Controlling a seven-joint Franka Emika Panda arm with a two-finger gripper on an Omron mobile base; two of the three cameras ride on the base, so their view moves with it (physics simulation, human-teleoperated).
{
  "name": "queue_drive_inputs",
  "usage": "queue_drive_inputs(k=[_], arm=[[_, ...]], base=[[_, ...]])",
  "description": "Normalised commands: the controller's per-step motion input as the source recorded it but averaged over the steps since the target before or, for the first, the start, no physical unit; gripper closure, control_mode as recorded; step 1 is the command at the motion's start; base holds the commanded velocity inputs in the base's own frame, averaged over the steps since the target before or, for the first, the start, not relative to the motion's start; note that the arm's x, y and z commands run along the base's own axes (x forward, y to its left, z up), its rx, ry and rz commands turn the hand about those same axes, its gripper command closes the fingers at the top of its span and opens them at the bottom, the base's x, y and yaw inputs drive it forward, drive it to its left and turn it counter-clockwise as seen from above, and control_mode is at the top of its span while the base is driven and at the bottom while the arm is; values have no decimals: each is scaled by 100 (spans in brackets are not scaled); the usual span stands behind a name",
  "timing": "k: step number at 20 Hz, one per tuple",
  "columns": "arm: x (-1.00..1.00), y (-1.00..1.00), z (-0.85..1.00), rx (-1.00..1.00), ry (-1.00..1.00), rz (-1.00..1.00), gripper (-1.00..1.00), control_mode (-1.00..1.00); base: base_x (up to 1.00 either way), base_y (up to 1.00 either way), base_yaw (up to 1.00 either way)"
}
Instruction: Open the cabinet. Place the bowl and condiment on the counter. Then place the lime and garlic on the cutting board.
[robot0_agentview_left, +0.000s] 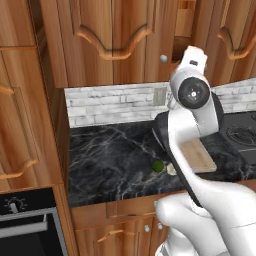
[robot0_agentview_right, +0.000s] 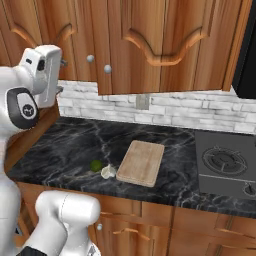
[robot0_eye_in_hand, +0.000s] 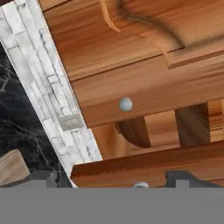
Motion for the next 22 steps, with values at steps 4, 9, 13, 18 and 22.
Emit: queue_drive_inputs(k=[4, 9, 13, 18, 22], arm=[[87, -4, 0, -52, 41, -3, -100, -100], [66, 5, 1, -38, 21, -10, -100, -100], [26, 0, -3, -24, 1, -18, -100, -100], [10, -3, -1, -7, 0, -16, -100, -100], [9, -16, 0, -1, 0, -11, -100, -100]], base=[[0, 0, 0], [0, 0, 0], [0, 0, 0], [0, 0, 0], [0, 0, 0]])
